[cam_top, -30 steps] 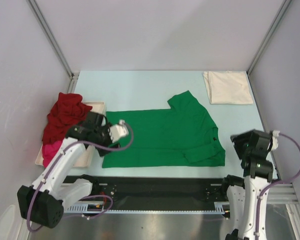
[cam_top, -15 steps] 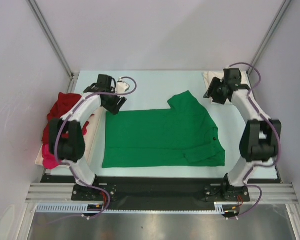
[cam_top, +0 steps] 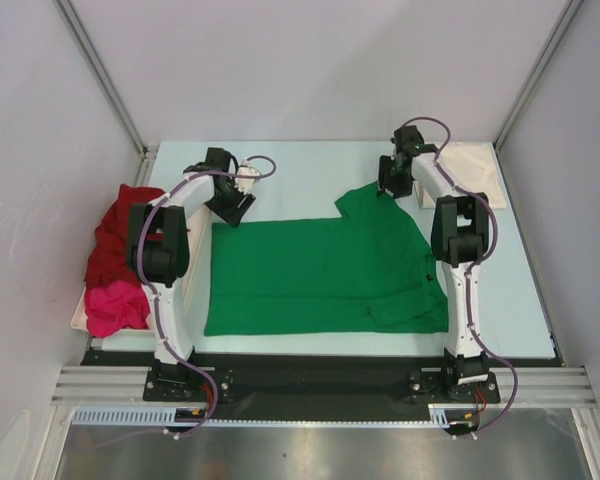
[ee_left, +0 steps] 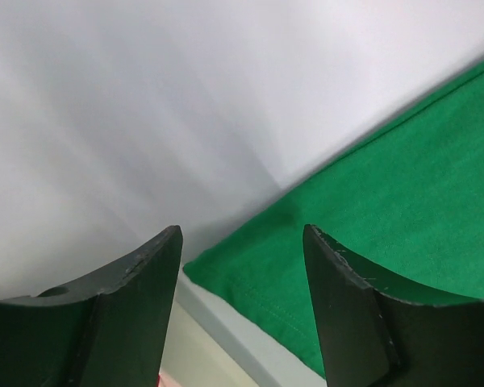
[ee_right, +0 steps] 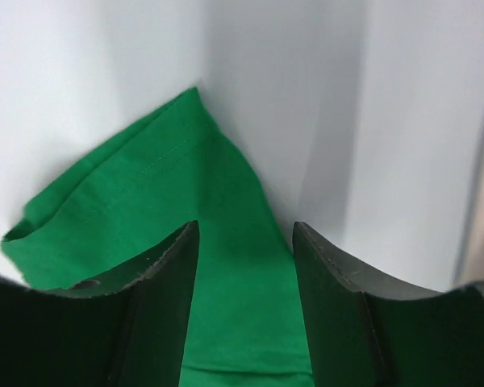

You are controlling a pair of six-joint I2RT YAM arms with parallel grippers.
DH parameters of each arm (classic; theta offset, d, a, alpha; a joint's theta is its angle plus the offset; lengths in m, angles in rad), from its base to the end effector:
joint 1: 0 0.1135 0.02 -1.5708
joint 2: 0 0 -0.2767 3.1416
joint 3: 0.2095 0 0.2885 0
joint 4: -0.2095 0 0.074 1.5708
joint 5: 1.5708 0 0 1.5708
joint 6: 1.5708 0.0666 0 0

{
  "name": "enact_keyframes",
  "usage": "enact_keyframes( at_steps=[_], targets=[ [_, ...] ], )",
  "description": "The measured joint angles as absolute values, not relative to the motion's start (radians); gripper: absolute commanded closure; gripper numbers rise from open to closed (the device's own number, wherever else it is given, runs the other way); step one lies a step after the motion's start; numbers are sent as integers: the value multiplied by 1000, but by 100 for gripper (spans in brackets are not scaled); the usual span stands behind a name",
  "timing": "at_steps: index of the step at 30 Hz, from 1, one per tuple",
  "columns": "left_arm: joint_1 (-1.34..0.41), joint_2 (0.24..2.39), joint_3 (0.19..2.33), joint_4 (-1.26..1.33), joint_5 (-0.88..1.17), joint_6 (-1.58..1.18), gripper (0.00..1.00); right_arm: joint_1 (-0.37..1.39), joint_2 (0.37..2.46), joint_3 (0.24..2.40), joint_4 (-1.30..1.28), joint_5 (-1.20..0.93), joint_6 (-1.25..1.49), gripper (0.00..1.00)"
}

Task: Fold and stack the t-shirts
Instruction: Fold the tshirt

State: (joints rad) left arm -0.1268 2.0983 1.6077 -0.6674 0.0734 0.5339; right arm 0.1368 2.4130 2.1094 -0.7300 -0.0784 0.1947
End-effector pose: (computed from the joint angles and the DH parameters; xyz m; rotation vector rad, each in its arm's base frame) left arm 0.4882 -0.0672 0.1439 0.9030 2.5687 0.0173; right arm 0.5793 0.0850 0.1500 0.0475 2.6156 0.2200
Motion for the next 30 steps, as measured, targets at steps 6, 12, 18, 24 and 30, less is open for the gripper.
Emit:
enact_keyframes(
  at_steps=[6,12,18,24,30],
  targets=[
    [-128,2125,1607,-677,110,569,38,159,2445,2137,-762,-70,156,62],
    [-129,2141,1617,-703,133,579,70,160,2427,2091,-746,-81,155,89],
    [-131,2137,1612,-722,168,605,100,158,2354,1977,-735,-103,157,100],
    [-128,2037,1468,-659,179,620,100,160,2212,1835,-713,-118,160,100],
    [-128,1860,1310,-642,175,624,100,162,1955,1620,-667,-120,175,100]
  ],
)
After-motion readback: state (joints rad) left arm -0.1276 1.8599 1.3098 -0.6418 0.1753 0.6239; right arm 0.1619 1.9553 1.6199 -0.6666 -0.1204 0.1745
